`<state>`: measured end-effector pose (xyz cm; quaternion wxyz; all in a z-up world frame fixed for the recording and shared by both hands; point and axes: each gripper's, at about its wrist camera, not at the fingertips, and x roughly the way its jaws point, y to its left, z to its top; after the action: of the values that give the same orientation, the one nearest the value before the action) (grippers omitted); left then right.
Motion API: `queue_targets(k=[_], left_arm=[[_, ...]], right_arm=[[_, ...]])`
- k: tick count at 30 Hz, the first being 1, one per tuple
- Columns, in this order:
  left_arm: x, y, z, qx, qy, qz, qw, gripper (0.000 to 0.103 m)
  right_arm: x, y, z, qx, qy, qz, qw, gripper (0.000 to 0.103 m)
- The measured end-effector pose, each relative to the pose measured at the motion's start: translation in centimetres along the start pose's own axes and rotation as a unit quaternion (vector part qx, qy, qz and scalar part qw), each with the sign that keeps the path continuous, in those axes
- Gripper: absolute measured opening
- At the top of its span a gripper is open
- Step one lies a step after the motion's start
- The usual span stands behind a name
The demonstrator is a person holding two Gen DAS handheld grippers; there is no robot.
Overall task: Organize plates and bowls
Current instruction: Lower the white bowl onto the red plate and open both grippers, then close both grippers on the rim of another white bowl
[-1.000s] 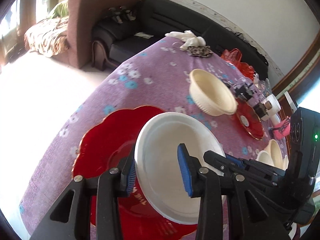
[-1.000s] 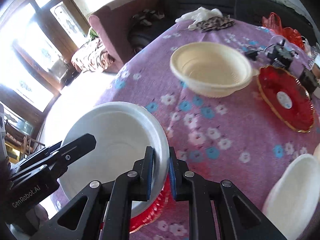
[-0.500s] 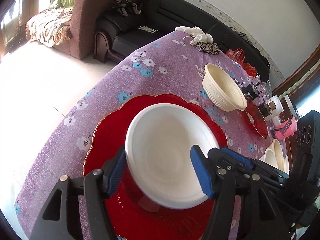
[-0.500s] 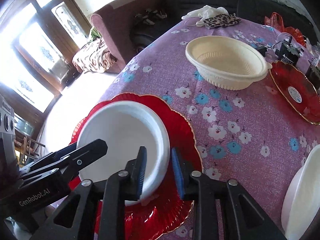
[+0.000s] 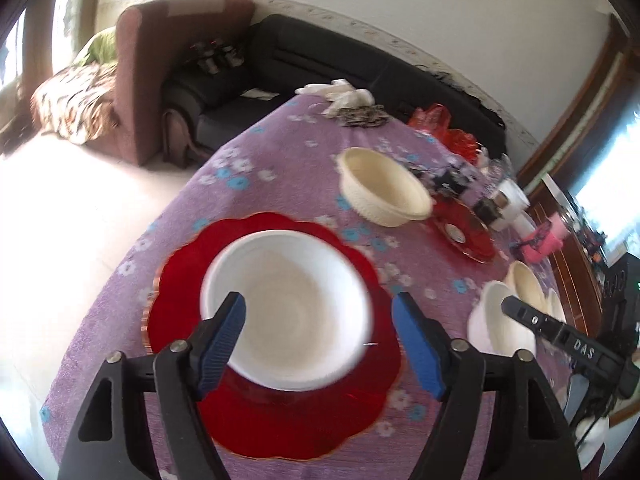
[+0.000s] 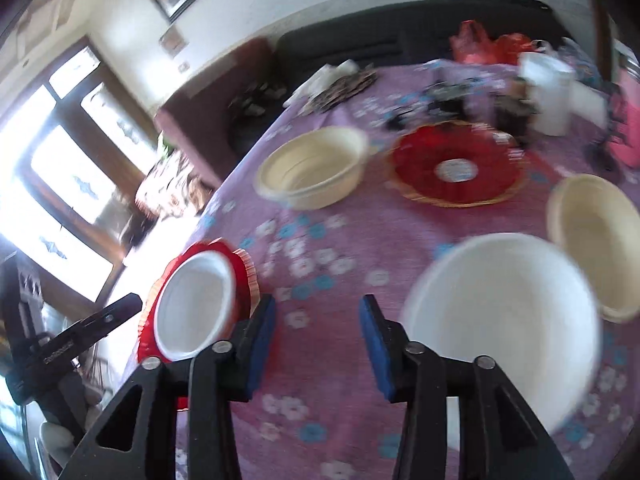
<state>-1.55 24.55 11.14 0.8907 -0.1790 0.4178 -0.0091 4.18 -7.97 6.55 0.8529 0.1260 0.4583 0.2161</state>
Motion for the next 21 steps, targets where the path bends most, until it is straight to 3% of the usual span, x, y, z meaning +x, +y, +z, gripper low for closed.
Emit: queue_targets(k=[3, 9, 14, 21], left_arm=[[0.7, -3.7, -0.4, 0.035, 0.009, -0.018, 0.9992, 0.077], [4.3, -10.6, -2.0, 0.081, 0.051, -0.05, 0.9942, 0.077], [8.5, -14.7, -2.6, 0.087, 0.091, -0.062, 0.9901, 0.077], [15.2, -17.8, -3.5, 0.091, 0.147, -0.038, 0.9842, 0.077]], right_arm=[[-3.2, -5.2, -0.3, 0.048, -0.03, -0.029, 0.998, 0.05], [-5.7, -13.5, -1.8, 0.13, -0.041, -0.069, 0.988, 0.051], [-5.5, -17.0, -3.3, 0.163, -0.037, -0.077, 0.983, 0.051], [-3.8, -17.8, -5.0, 0.172, -0.015, -0.067, 0.983, 0.051]])
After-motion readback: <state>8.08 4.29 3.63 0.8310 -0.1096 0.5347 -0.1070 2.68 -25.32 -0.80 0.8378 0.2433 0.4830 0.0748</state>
